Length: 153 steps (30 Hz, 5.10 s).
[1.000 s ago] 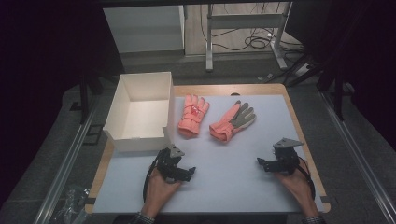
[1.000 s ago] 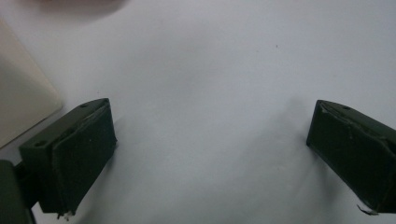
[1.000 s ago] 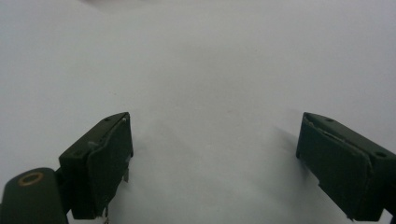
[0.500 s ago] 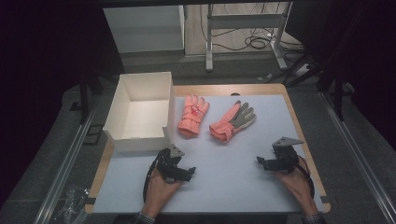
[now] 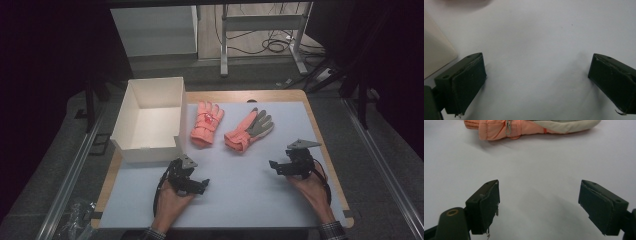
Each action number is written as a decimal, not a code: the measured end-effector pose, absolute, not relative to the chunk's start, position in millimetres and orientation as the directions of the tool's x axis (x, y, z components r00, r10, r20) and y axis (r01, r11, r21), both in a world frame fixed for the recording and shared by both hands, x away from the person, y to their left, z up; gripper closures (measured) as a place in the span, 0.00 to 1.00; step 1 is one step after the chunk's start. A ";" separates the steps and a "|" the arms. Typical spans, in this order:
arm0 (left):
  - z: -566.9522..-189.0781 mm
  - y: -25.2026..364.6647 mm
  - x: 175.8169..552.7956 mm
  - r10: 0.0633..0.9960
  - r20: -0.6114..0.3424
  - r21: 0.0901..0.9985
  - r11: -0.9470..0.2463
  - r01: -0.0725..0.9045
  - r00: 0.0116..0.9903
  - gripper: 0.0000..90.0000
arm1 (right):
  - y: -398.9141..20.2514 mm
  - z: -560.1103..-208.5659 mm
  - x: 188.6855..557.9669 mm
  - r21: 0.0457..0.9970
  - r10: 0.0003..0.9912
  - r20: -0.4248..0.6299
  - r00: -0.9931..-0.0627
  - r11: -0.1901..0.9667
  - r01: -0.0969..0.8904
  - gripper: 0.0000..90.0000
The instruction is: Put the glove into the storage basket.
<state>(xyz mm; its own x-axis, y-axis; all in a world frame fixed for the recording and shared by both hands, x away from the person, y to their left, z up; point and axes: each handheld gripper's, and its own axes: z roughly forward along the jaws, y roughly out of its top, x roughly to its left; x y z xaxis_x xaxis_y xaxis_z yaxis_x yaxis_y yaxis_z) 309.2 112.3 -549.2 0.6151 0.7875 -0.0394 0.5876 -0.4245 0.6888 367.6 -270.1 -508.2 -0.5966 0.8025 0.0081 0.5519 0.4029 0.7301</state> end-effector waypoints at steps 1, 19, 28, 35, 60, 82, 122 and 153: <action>-549.2 112.3 309.2 0.787 -0.039 0.689 -0.425 0.588 0.615 0.02 | -268.1 -507.5 369.3 0.728 0.802 0.005 -0.597 0.406 0.552 0.21; -549.2 112.2 309.1 0.788 -0.038 0.689 -0.425 0.587 0.615 0.02 | -234.1 -483.2 422.5 0.750 0.806 -0.003 -0.592 0.393 0.531 0.41; -549.2 112.2 309.1 0.787 -0.038 0.689 -0.426 0.587 0.615 0.02 | -208.5 -481.7 455.8 0.745 0.815 -0.017 -0.579 0.397 0.536 0.42; -549.4 111.8 309.0 0.789 -0.041 0.692 -0.420 0.588 0.612 0.02 | -195.2 -492.3 480.4 0.736 0.840 -0.025 -0.541 0.382 0.559 0.41; -549.2 112.0 309.0 0.788 -0.041 0.689 -0.423 0.589 0.614 0.02 | -196.5 -484.8 471.7 0.719 0.806 0.004 -0.592 0.409 0.562 0.97; -549.2 112.4 309.3 0.786 -0.036 0.689 -0.428 0.585 0.617 0.02 | -209.7 -452.0 399.6 0.729 0.587 0.121 -0.800 0.495 0.473 0.97; -549.3 112.2 309.0 0.788 -0.040 0.688 -0.424 0.589 0.615 0.02 | -132.6 -458.5 442.9 0.722 0.572 0.039 -0.819 0.551 0.419 0.53; -549.3 112.0 308.9 0.788 -0.042 0.689 -0.422 0.589 0.614 0.02 | -46.3 -486.7 539.0 0.715 0.647 0.054 -0.761 0.506 0.481 0.47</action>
<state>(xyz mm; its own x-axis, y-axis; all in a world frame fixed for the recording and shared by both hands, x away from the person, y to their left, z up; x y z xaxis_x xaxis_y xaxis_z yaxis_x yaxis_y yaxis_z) 308.9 112.0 -549.3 0.6139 0.7883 -0.0418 0.5889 -0.4220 0.6893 539.0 -46.3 -486.7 -0.7609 0.6465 0.0544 0.4813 0.5063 0.7155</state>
